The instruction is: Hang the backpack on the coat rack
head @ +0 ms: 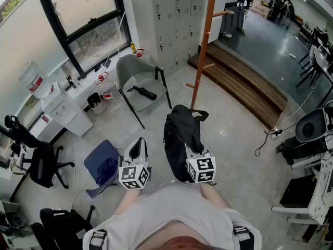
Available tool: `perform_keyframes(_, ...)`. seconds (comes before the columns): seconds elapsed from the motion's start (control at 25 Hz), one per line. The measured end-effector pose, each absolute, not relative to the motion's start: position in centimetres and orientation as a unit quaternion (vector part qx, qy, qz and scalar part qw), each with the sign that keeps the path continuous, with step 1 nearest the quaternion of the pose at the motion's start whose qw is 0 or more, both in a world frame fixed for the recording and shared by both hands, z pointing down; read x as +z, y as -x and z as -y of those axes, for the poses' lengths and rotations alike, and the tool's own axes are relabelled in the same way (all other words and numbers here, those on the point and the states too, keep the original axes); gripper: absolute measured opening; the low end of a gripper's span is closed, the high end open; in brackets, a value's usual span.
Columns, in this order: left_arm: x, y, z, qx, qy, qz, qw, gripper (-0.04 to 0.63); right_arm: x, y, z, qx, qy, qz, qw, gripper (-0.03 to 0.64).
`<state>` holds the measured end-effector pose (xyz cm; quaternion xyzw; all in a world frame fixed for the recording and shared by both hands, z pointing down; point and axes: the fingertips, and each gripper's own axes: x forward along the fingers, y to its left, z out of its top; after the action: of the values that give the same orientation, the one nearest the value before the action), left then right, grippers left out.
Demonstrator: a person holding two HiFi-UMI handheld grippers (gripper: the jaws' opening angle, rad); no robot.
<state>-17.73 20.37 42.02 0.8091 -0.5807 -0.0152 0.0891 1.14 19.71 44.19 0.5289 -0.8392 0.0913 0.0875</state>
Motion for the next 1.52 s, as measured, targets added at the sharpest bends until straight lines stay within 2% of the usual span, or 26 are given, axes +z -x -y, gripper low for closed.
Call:
perform_keyframes(0.72, 42.0, 17.3, -21.1, -0.012, -0.81, 0.579, 0.089, 0.011, 44.2, -1.3, -20.1, 0.098, -0.518, 0.846, 0.08, 0.069)
perform_keyframes(1.52, 43.1, 14.9, -20.9, 0.012, -0.782, 0.617, 0.082, 0.011, 43.7, -5.1, -18.2, 0.085, -0.494, 0.862, 0.078, 0.069)
